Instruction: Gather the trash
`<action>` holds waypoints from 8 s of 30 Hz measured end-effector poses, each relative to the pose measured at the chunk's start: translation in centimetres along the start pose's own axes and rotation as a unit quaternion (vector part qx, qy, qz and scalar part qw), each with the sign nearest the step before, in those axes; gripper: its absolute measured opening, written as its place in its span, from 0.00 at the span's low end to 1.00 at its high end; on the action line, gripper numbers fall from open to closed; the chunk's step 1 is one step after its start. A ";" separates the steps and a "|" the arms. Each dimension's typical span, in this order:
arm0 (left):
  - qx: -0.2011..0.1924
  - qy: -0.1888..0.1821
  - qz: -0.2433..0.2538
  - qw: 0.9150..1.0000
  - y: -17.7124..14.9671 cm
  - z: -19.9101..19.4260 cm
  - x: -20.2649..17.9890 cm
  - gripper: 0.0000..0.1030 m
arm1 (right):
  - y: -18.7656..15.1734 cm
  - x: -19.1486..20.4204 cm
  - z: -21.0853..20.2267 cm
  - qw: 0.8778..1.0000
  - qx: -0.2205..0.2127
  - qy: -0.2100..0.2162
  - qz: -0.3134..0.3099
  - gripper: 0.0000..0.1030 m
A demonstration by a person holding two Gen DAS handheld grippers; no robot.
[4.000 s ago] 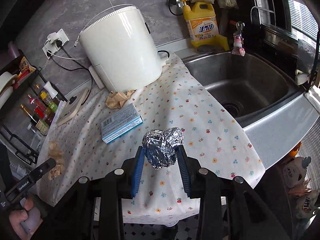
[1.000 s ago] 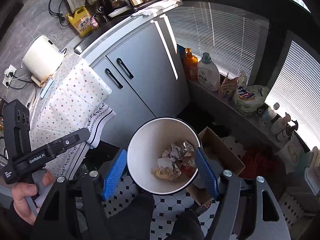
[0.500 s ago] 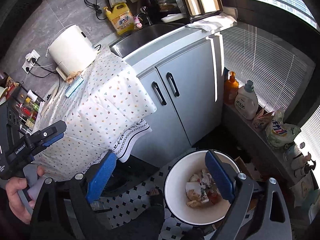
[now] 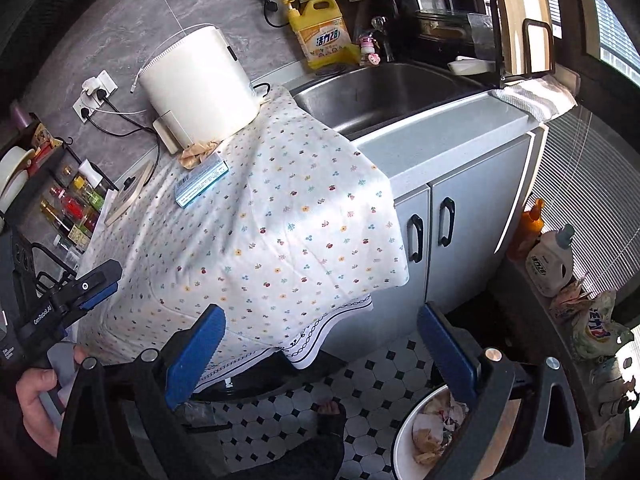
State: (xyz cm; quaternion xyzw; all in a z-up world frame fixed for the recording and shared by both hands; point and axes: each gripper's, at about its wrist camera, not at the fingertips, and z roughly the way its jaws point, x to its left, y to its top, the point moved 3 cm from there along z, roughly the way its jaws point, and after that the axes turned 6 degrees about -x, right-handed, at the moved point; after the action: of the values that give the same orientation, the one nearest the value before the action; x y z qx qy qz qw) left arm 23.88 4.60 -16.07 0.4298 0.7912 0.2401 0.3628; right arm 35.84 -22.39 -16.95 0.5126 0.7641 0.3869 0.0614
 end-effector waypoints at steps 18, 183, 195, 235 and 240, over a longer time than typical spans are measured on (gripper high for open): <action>0.010 -0.019 0.113 0.993 9.4 8.2 6.2 0.93 | 4.3 5.2 6.3 0.997 -0.039 -0.048 0.048 0.92; 0.226 -0.231 0.287 0.902 -18.1 11.5 -24.8 0.63 | -18.7 -20.9 -9.3 0.945 0.072 -0.190 0.255 0.54; 0.274 -0.236 0.294 0.885 -25.9 12.0 -27.5 0.64 | -20.3 -23.4 -14.7 0.943 0.063 -0.222 0.240 0.62; 0.126 -0.216 0.281 0.927 -1.7 6.4 -18.8 0.94 | -7.2 -11.5 -15.3 0.934 -0.084 -0.257 0.234 0.92; 0.103 -0.208 0.292 0.928 2.2 5.5 -16.9 0.94 | -4.7 -9.1 -15.4 0.930 -0.105 -0.262 0.236 0.92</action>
State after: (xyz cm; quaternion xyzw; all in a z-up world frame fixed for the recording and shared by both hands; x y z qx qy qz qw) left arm 35.46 -8.32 -11.81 0.7170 0.5582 0.1572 0.3868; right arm 29.10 -38.92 -12.14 0.7518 0.5328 0.3201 0.2202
